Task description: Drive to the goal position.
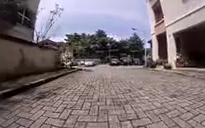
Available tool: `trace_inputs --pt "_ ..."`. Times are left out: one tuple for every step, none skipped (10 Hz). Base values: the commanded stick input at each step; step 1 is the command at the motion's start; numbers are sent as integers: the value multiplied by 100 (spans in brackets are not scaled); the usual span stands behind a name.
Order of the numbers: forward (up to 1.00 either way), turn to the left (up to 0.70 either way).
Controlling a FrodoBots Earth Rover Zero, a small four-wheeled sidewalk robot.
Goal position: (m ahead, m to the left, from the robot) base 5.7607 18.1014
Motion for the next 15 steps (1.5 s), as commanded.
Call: trace_inputs --pt "50 0" --pt "50 0" --pt "50 0" --pt "50 0" --pt "50 0" --pt "50 0" --pt "50 0" --pt "50 0" --pt "50 0" --pt "50 0" --pt "50 0" --pt "50 0" --pt "50 0" --pt "50 0" --pt "50 0"
